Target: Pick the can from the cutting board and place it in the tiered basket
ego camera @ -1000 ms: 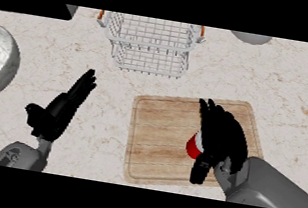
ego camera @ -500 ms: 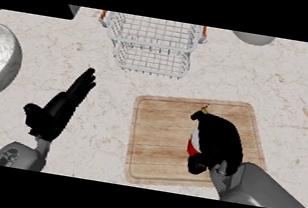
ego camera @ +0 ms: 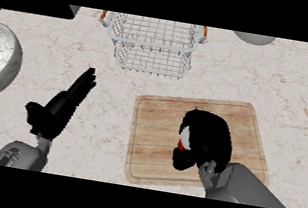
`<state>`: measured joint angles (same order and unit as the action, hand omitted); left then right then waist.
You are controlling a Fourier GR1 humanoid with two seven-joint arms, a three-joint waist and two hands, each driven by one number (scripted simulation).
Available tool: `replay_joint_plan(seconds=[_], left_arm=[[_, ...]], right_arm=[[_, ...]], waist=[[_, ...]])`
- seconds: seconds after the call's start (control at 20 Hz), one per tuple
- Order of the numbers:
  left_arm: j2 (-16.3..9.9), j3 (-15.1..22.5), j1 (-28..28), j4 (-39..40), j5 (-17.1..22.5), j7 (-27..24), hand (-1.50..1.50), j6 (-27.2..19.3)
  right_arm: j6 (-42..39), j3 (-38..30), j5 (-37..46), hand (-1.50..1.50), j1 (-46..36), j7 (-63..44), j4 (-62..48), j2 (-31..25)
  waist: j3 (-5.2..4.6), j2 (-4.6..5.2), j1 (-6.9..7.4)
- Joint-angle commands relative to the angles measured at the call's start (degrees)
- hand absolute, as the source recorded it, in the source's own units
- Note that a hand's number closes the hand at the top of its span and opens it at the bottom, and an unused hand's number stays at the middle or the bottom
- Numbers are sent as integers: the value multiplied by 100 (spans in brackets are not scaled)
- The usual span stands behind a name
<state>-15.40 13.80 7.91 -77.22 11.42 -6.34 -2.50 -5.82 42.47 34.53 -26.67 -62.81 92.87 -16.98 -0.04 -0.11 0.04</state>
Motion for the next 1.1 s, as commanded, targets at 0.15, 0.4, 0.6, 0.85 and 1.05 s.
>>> replay_joint_plan(seconds=[0.15, 0.4, 0.6, 0.85, 1.05], left_arm=[[-19, -175, -167, -42, -112, -41, 0, 214], [143, -181, 133, 95, -141, 70, 0, 27], [166, -176, -9, 102, -187, -79, 0, 49], [127, -146, -74, 152, -220, -182, 0, 180], [91, -219, -112, -45, -179, 9, 0, 229]], right_arm=[[-283, -247, 782, 150, 71, -657, 225, 422], [-402, -1879, -329, 150, 257, 2432, -362, -2166], [141, -2786, -732, 150, 293, 3934, -1184, -2586], [326, -3581, -1920, 150, -24, 4348, -879, -1807], [103, -3865, -1961, 150, -619, 4314, -641, -1912]], waist=[[3, 1, -1], [15, 48, -76], [17, 43, -7], [14, 29, 4], [4, 8, 43]])
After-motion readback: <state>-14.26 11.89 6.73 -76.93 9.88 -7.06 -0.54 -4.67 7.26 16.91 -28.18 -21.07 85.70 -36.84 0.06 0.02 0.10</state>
